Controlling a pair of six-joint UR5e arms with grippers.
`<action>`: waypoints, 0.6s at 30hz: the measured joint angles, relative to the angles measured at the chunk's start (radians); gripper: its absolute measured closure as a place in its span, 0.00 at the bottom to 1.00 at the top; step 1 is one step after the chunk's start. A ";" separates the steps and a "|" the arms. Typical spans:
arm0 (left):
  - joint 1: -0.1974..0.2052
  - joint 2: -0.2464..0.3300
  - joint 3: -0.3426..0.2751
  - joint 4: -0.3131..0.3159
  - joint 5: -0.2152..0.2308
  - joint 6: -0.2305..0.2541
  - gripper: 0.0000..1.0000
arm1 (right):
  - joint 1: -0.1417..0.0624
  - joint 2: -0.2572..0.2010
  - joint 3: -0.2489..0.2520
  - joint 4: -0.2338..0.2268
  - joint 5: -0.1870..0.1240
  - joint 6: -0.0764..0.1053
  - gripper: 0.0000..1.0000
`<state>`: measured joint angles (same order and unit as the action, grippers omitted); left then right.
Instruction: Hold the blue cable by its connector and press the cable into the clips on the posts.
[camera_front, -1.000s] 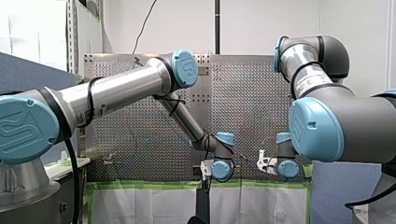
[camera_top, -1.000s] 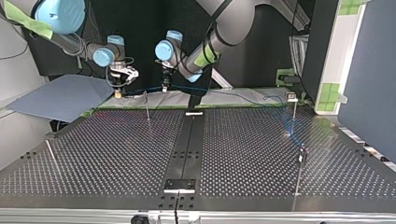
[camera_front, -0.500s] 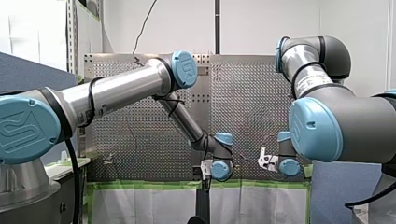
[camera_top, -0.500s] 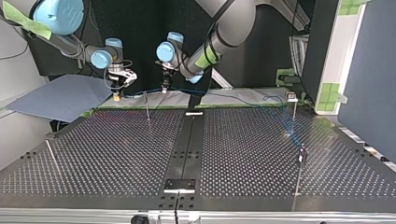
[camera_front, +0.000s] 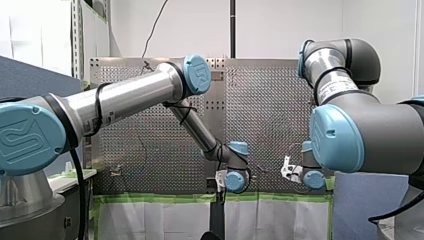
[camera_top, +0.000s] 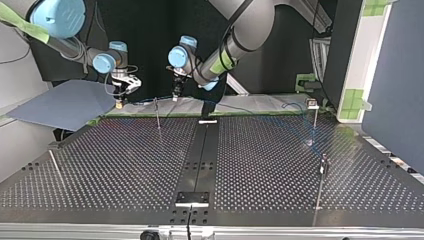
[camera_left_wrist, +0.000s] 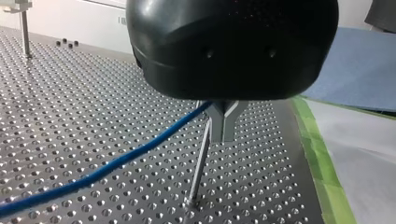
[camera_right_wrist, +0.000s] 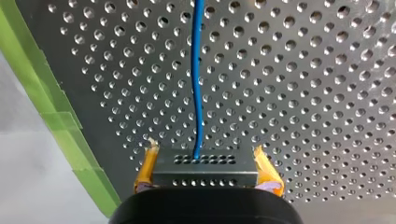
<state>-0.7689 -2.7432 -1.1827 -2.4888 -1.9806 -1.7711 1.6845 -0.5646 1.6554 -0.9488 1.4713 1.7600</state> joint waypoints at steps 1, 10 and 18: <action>-0.002 0.000 -0.001 0.000 -0.002 0.001 1.00 | -0.001 0.003 0.000 0.000 0.000 0.001 1.00; -0.012 0.000 -0.009 -0.013 -0.014 0.002 1.00 | -0.002 0.047 -0.011 -0.006 -0.003 -0.013 1.00; -0.005 0.000 -0.009 -0.003 -0.011 -0.005 1.00 | 0.003 0.052 -0.020 -0.007 -0.014 -0.021 1.00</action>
<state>-0.7736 -2.7431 -1.1914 -2.4920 -1.9914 -1.7765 1.6876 -0.5121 1.6351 -0.9562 1.4570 1.7390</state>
